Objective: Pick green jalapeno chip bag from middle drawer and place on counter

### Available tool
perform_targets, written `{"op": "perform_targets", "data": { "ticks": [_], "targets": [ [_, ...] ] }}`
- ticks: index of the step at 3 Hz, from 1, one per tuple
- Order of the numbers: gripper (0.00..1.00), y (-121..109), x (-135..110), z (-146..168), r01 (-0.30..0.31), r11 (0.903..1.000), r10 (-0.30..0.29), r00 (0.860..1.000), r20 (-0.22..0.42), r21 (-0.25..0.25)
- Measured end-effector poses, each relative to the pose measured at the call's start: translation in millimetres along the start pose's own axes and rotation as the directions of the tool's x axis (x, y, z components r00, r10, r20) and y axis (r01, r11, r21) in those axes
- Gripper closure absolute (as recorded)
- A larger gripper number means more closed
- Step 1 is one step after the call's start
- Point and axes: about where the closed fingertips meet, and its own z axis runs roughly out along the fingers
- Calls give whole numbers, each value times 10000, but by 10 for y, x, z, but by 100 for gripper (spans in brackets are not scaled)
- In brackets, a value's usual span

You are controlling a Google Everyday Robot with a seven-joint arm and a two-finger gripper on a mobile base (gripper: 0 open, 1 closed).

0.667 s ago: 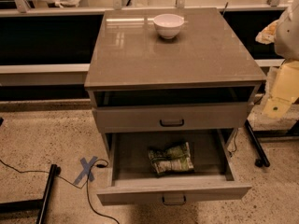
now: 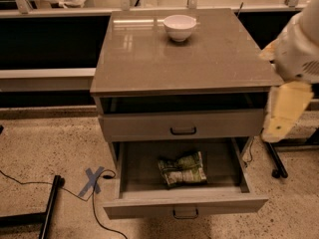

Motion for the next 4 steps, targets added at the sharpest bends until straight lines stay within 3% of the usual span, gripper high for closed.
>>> {"op": "perform_targets", "data": {
  "ticks": [1, 2, 3, 4],
  "targets": [
    [0, 168, -88, 863, 102, 9932, -73, 9996, 258, -1157],
    [0, 362, -287, 1466, 236, 9749, 54, 9916, 1294, -2213],
    [0, 404, -327, 1544, 411, 9714, -5, 9853, 1711, -2340],
    [0, 271, -347, 1683, 58, 9710, 443, 9781, 2035, -2389]
  ]
}}
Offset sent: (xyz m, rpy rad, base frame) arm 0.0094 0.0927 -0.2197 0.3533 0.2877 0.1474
